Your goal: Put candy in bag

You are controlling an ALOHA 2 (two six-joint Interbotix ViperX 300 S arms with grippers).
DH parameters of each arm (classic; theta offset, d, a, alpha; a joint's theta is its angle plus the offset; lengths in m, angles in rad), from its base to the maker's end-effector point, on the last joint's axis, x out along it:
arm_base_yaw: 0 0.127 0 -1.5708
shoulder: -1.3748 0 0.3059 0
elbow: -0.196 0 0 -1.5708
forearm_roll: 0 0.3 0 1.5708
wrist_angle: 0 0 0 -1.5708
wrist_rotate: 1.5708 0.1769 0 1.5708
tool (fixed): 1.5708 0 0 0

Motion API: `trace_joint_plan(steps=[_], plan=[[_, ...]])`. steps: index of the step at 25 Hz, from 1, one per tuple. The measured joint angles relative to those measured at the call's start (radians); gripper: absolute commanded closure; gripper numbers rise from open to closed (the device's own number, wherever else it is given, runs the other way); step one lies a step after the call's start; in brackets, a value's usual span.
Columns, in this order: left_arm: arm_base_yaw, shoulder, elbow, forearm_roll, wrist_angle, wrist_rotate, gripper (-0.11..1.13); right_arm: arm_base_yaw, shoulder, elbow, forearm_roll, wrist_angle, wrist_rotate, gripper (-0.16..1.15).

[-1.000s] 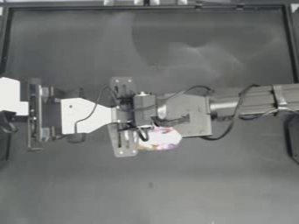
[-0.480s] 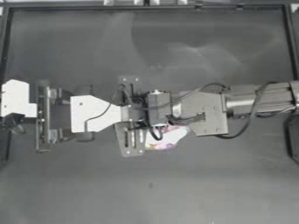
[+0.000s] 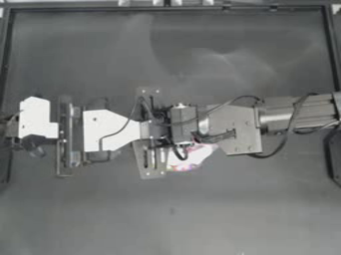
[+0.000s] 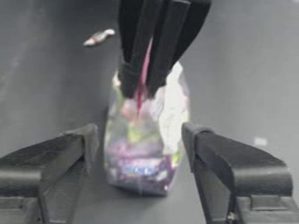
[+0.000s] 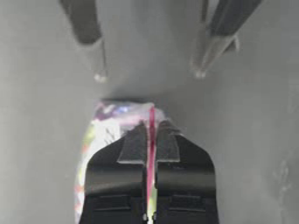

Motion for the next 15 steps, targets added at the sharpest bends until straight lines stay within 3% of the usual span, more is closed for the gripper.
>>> trace_joint_plan(steps=[15], plan=[[0.000, 0.074, -0.012, 0.000, -0.078, 0.000, 0.10, -0.002, 0.000, 0.005, -0.009, -0.015, 0.000, 0.92]])
